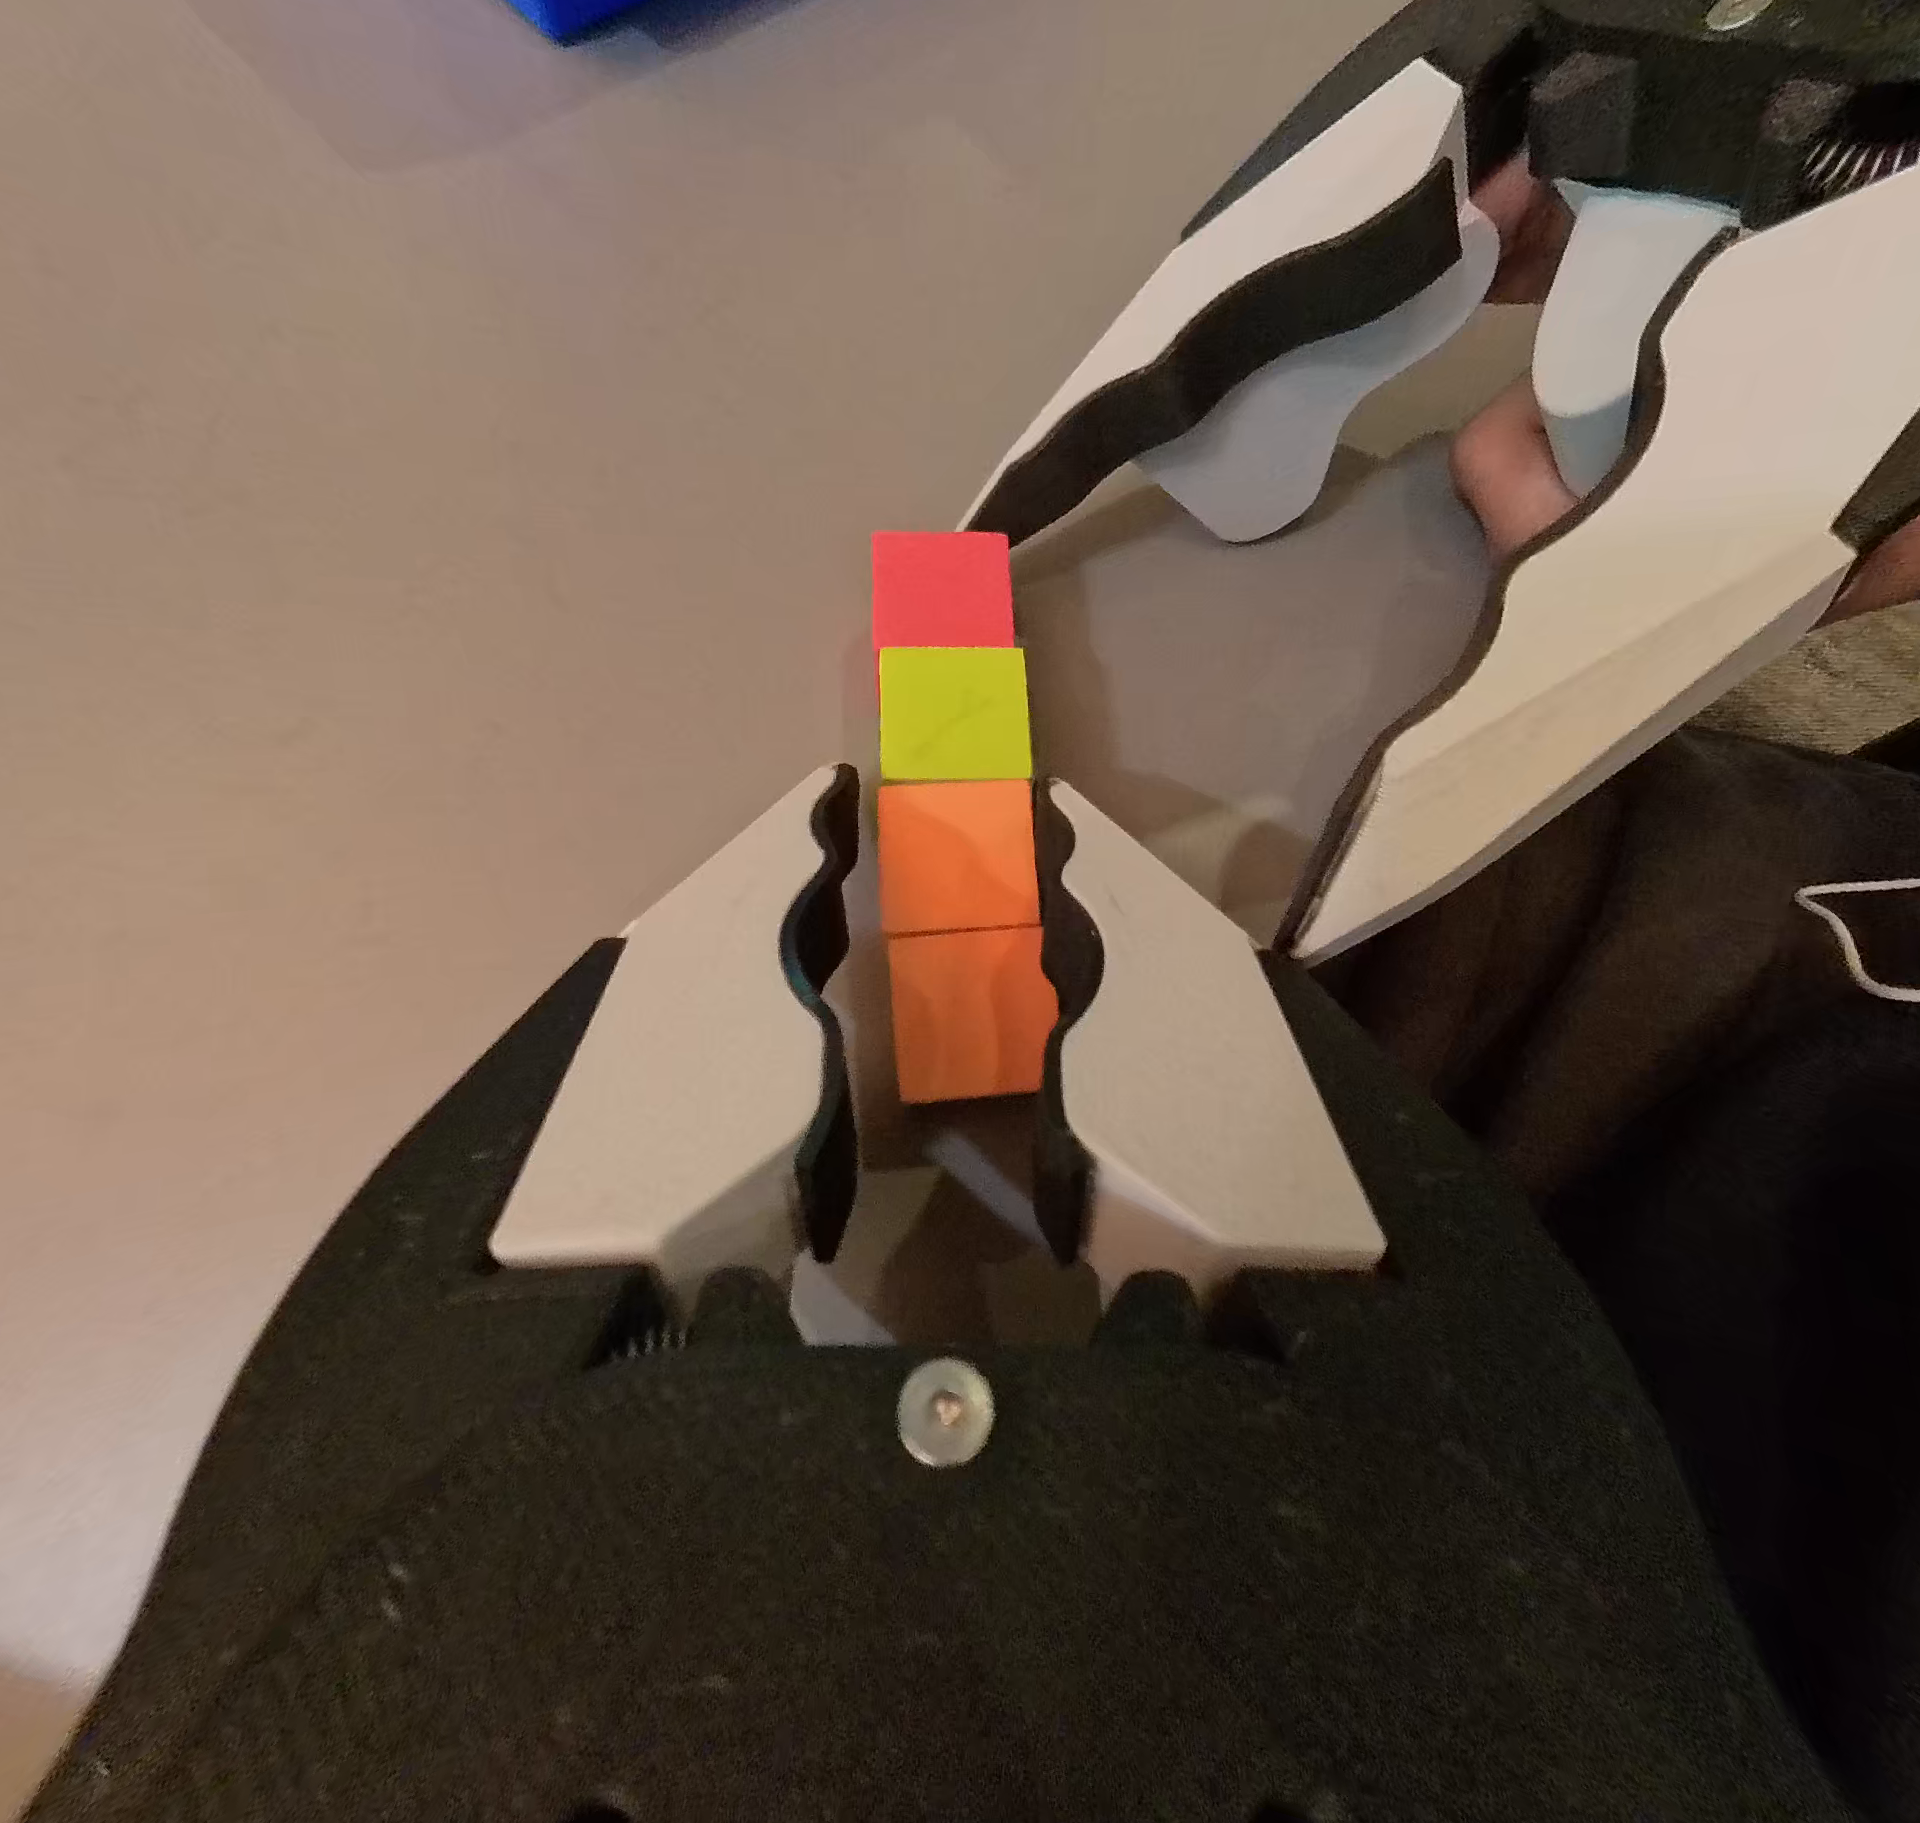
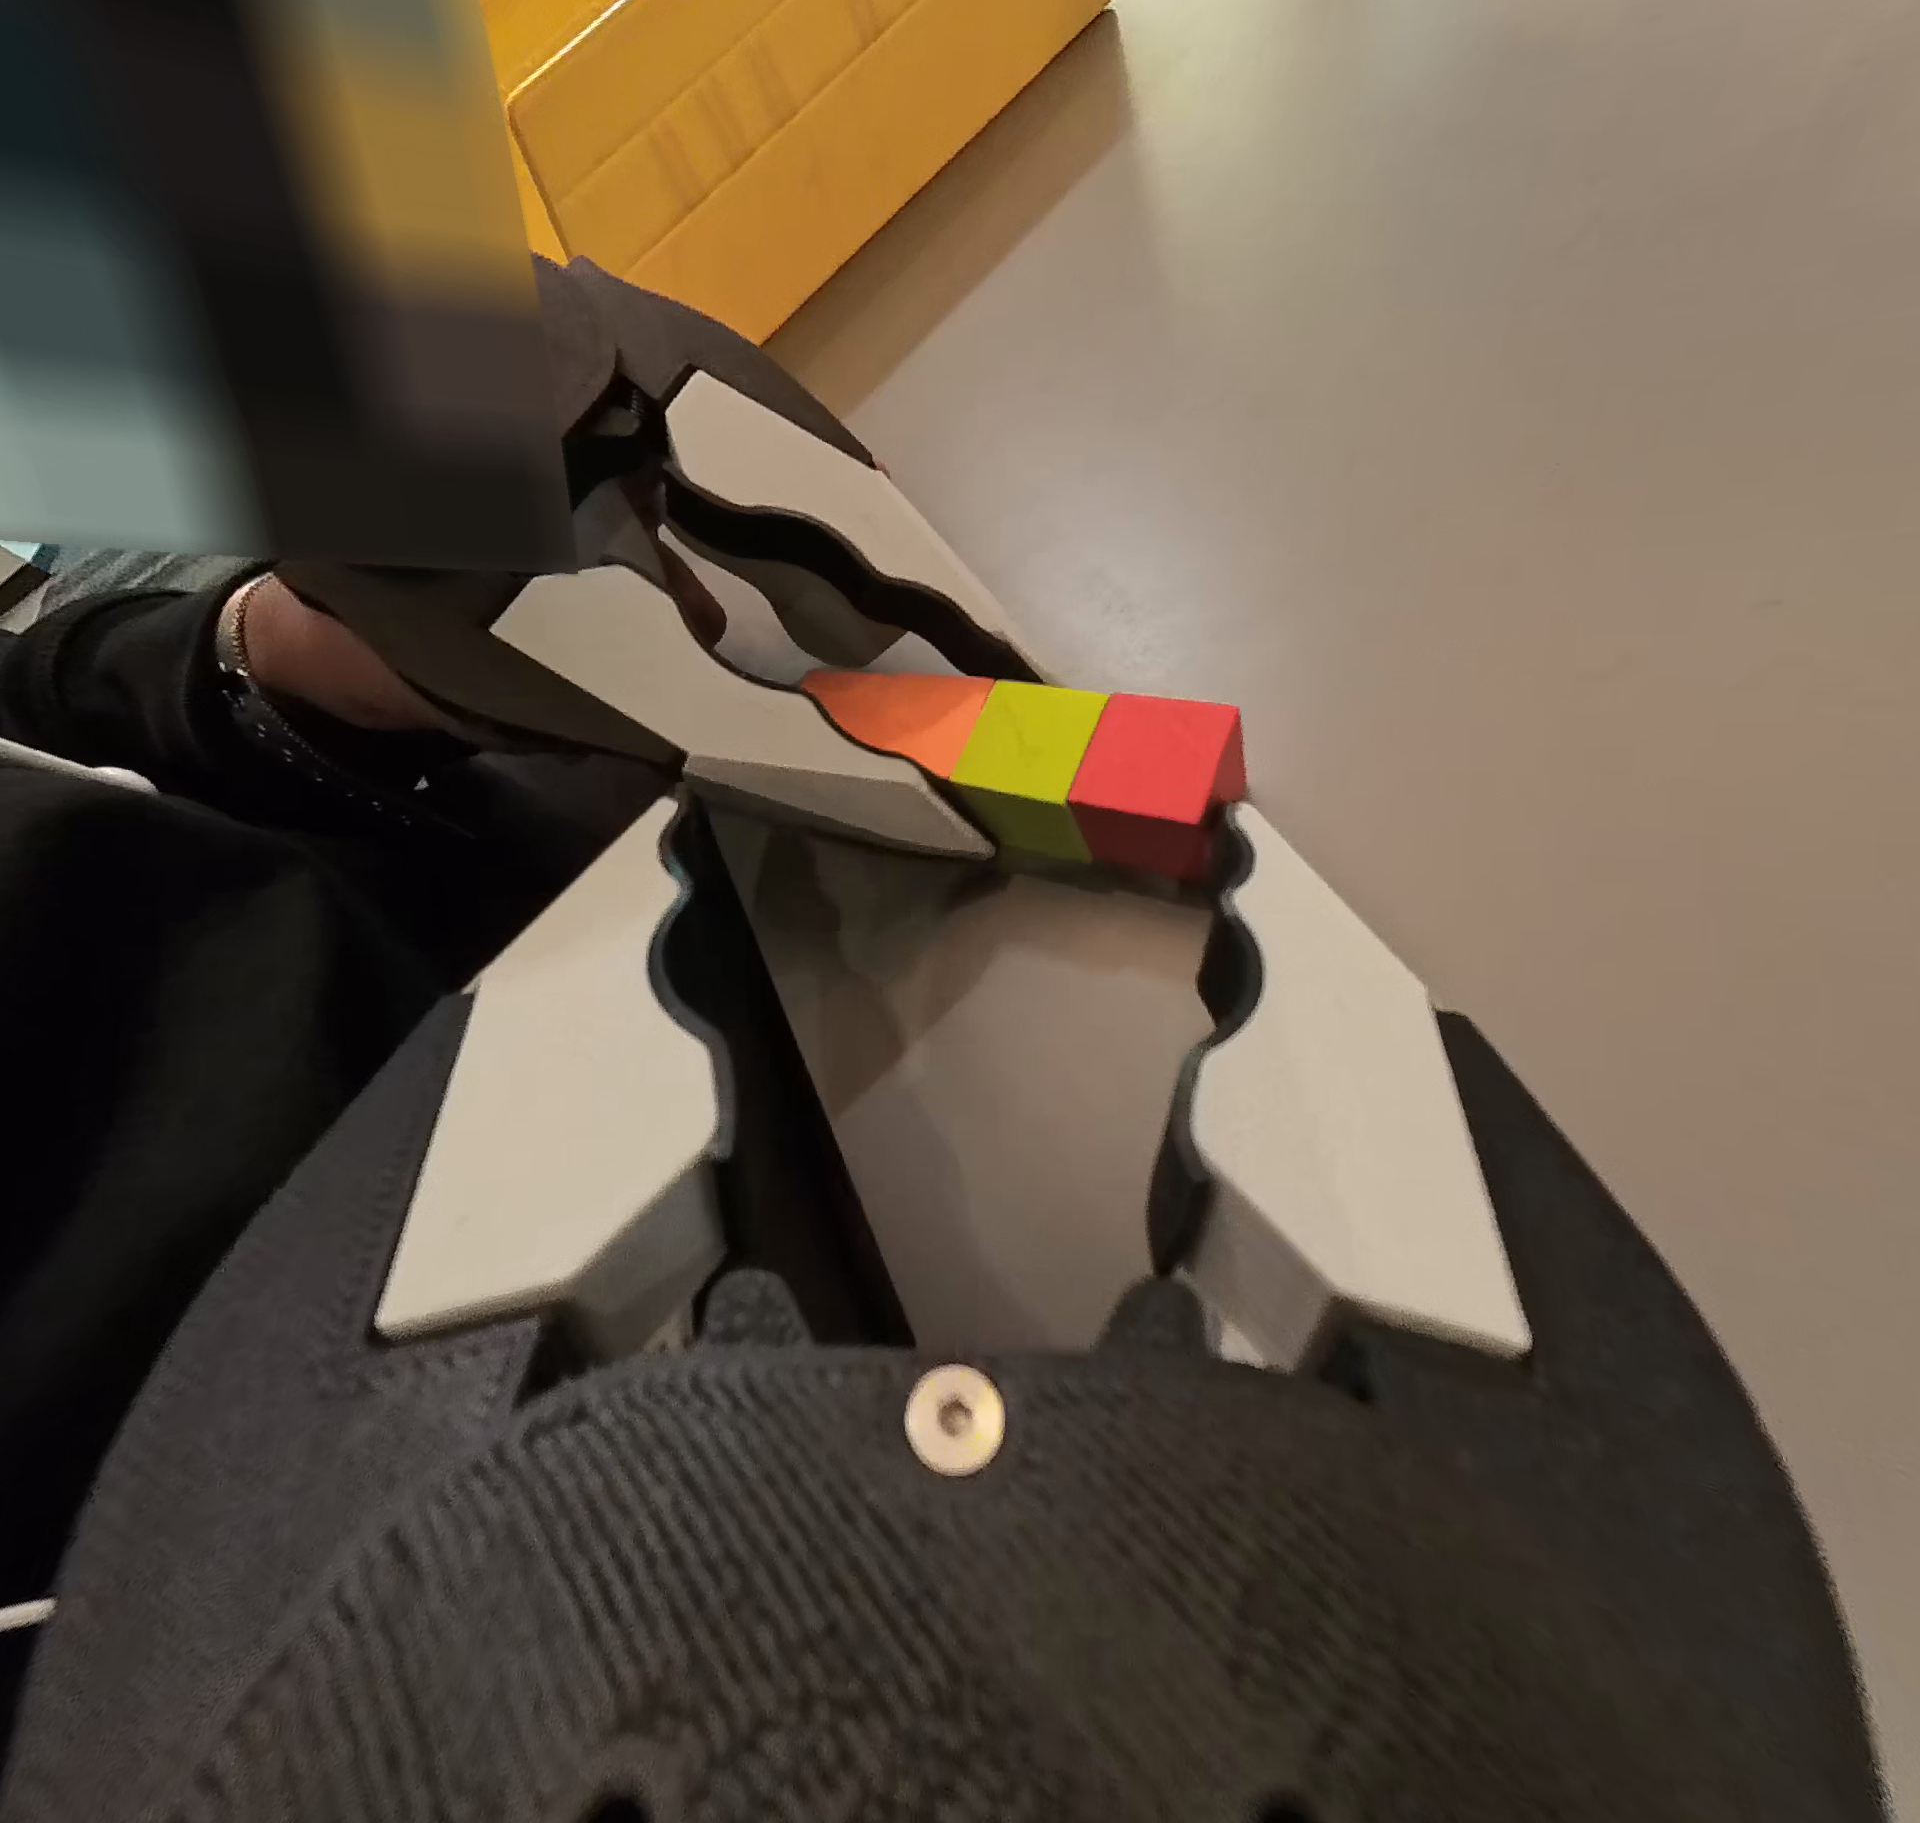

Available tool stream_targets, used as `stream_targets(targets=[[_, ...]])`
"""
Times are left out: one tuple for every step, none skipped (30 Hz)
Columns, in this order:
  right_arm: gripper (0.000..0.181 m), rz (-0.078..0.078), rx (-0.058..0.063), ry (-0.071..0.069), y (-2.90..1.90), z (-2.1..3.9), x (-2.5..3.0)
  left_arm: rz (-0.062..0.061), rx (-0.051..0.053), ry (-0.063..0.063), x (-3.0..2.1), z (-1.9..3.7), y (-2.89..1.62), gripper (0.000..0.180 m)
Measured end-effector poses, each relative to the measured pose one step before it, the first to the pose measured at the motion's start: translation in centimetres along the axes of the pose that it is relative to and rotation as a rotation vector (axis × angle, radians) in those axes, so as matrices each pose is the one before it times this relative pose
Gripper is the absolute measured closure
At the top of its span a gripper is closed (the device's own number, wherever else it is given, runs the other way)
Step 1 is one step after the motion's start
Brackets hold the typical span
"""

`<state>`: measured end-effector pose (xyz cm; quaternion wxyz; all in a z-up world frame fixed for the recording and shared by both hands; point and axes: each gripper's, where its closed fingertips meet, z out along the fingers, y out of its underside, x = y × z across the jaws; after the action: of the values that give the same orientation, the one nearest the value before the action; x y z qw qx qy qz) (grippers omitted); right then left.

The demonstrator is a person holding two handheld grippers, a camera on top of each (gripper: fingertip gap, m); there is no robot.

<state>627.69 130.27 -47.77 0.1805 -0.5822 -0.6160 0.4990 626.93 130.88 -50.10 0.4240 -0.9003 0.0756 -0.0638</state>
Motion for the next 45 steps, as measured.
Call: stream_targets(targets=[[0.084, 0.0000, -0.0011, 0.0009, 0.044, -0.011, 0.006, -0.0025, 0.0005, 0.0017, 0.004, -0.011, 0.002, 0.150], [0.084, -0.0001, -0.0001, 0.0008, 0.027, -0.016, -0.002, -0.0018, 0.0005, 0.0015, -0.005, -0.010, -0.012, 0.150], [0.084, 0.0000, 0.0014, 0.0002, -0.014, -0.023, 0.000, -0.0013, 0.0007, 0.0003, -0.005, -0.006, -0.002, 0.151], [0.084, 0.0009, 0.0032, -0.0012, -0.048, -0.034, -0.004, 0.0003, 0.0001, -0.0004, -0.005, -0.007, 0.004, 0.151], [0.083, 0.0023, 0.0056, -0.0029, -0.088, -0.067, -0.017, 0.0017, -0.0002, -0.0004, 0.006, -0.013, 0.013, 0.151], [0.082, 0.0034, 0.0082, -0.0051, -0.144, -0.107, -0.029, 0.0022, 0.0000, 0.0005, 0.024, -0.009, 0.010, 0.150], [0.082, 0.0032, 0.0098, -0.0071, -0.178, -0.149, -0.027, 0.0028, 0.0000, 0.0002, 0.019, -0.023, 0.009, 0.150], [0.082, 0.0008, 0.0100, -0.0064, -0.210, -0.209, 0.019, 0.0020, -0.0008, 0.0002, 0.002, -0.013, 0.031, 0.149], [0.082, -0.0018, 0.0089, -0.0029, -0.237, -0.245, 0.096, 0.0016, -0.0008, 0.0013, 0.028, -0.010, 0.016, 0.149], [0.083, -0.0003, 0.0059, -0.0015, -0.226, -0.249, 0.150, 0.0016, 0.0002, 0.0016, 0.025, -0.012, 0.009, 0.148], [0.085, 0.0013, 0.0034, -0.0069, -0.201, -0.217, 0.084, 0.0010, 0.0008, 0.0011, 0.021, -0.007, -0.013, 0.148], [0.086, -0.0015, 0.0016, -0.0055, -0.155, -0.149, 0.098, 0.0014, 0.0005, -0.0012, 0.007, -0.012, -0.005, 0.148], [0.086, -0.0040, -0.0040, 0.0042, -0.035, -0.074, 0.202, 0.0025, -0.0006, -0.0032, -0.018, -0.025, 0.002, 0.148], [0.086, -0.0042, -0.0101, 0.0043, 0.053, 0.031, 0.131, 0.0062, -0.0025, -0.0075, -0.056, -0.074, 0.034, 0.146], [0.086, -0.0044, -0.0100, -0.0022, 0.070, 0.126, -0.022, 0.0122, -0.0025, -0.0102, -0.064, -0.136, 0.033, 0.145], [0.086, -0.0047, -0.0075, -0.0035, 0.051, 0.165, -0.103, 0.0158, -0.0033, -0.0116, -0.071, -0.182, 0.061, 0.144], [0.085, -0.0049, -0.0067, -0.0029, 0.052, 0.185, -0.139, 0.0157, -0.0053, -0.0128, -0.093, -0.223, 0.107, 0.143], [0.085, -0.0054, -0.0072, -0.0018, 0.055, 0.198, -0.133, 0.0133, -0.0055, -0.0119, -0.088, -0.234, 0.154, 0.142], [0.084, -0.0062, -0.0090, 0.0021, 0.097, 0.178, -0.084, 0.0092, -0.0041, -0.0081, -0.057, -0.270, 0.175, 0.141], [0.084, -0.0069, -0.0115, 0.0070, 0.127, 0.154, -0.002, 0.0030, -0.0025, -0.0049, -0.043, -0.283, 0.179, 0.141], [0.084, -0.0069, -0.0115, 0.0082, 0.145, 0.124, 0.026, -0.0020, -0.0003, -0.0001, 0.005, -0.297, 0.179, 0.140], [0.084, -0.0064, -0.0086, 0.0077, 0.112, 0.095, 0.024, -0.0057, 0.0026, 0.0040, 0.035, -0.313, 0.160, 0.140], [0.083, -0.0056, -0.0057, 0.0074, 0.088, 0.075, 0.021, -0.0094, 0.0055, 0.0098, 0.096, -0.334, 0.115, 0.139], [0.083, -0.0047, -0.0038, 0.0059, 0.049, 0.046, 0.016, -0.0138, 0.0082, 0.0162, 0.179, -0.351, 0.062, 0.137], [0.083, -0.0036, -0.0021, 0.0039, 0.033, 0.026, 0.010, -0.0154, 0.0081, 0.0216, 0.270, -0.364, 0.050, 0.135], [0.083, -0.0022, -0.0007, 0.0027, 0.013, 0.007, -0.007, -0.0129, 0.0068, 0.0181, 0.245, -0.381, 0.093, 0.134], [0.083, -0.0004, 0.0002, 0.0013, 0.013, 0.002, 0.012, -0.0076, 0.0045, 0.0055, 0.063, -0.346, 0.161, 0.133], [0.083, 0.0013, 0.0001, 0.0000, 0.005, 0.002, 0.003, -0.0003, 0.0007, -0.0037, -0.067, -0.296, 0.242, 0.133], [0.083, 0.0022, -0.0002, 0.0000, 0.012, 0.008, 0.012, 0.0052, -0.0018, -0.0072, -0.131, -0.213, 0.313, 0.133], [0.083, 0.0025, -0.0005, 0.0010, 0.009, 0.010, 0.035, 0.0070, -0.0020, -0.0068, -0.138, -0.112, 0.311, 0.133], [0.083, 0.0028, -0.0014, 0.0013, 0.025, 0.020, 0.035, 0.0027, -0.0030, -0.0112, -0.218, -0.023, 0.297, 0.134], [0.084, 0.0028, -0.0023, 0.0012, 0.026, 0.025, 0.047, -0.0040, -0.0053, -0.0100, -0.213, 0.090, 0.265, 0.134], [0.084, 0.0020, -0.0022, 0.0013, 0.033, 0.030, 0.024, -0.0059, -0.0038, -0.0009, -0.054, 0.136, 0.165, 0.135], [0.084, 0.0004, -0.0013, 0.0016, 0.015, 0.011, 0.028, -0.0035, 0.0008, 0.0043, 0.080, 0.149, 0.052, 0.138], [0.084, -0.0010, 0.0000, 0.0019, 0.003, 0.012, 0.007, 0.0019, -0.0012, 0.0040, 0.120, 0.159, 0.037, 0.142], [0.085, -0.0020, 0.0009, 0.0014, 0.000, -0.006, -0.014, 0.0057, -0.0058, -0.0039, 0.040, 0.144, 0.087, 0.143], [0.085, -0.0021, 0.0008, 0.0007, 0.015, -0.010, -0.023, 0.0069, -0.0073, -0.0126, -0.102, 0.138, 0.100, 0.145], [0.086, -0.0013, -0.0001, 0.0001, 0.025, 0.004, -0.028, 0.0071, -0.0045, -0.0119, -0.101, 0.103, 0.078, 0.146], [0.086, -0.0004, -0.0014, -0.0009, 0.048, 0.021, -0.037, 0.0045, 0.0013, -0.0040, 0.008, 0.063, -0.013, 0.147], [0.087, -0.0005, -0.0025, -0.0018, 0.044, 0.023, -0.047, -0.0019, 0.0039, 0.0009, 0.035, 0.022, -0.063, 0.149], [0.088, -0.0010, -0.0036, -0.0013, 0.056, 0.037, -0.027, -0.0025, -0.0004, 0.0027, 0.034, 0.054, -0.015, 0.149], [0.088, -0.0009, -0.0042, 0.0000, 0.047, 0.047, -0.017, -0.0010, -0.0001, 0.0017, 0.012, 0.042, -0.021, 0.148], [0.088, -0.0012, -0.0043, -0.0001, 0.055, 0.047, -0.003, -0.0011, 0.0020, -0.0004, -0.026, 0.055, -0.049, 0.149], [0.088, -0.0019, -0.0040, -0.0004, 0.050, 0.044, -0.027, -0.0028, 0.0015, 0.0008, -0.011, 0.072, -0.047, 0.149], [0.088, -0.0021, -0.0029, 0.0001, 0.037, 0.032, -0.026, -0.0044, 0.0028, 0.0041, 0.042, 0.083, -0.092, 0.149]])
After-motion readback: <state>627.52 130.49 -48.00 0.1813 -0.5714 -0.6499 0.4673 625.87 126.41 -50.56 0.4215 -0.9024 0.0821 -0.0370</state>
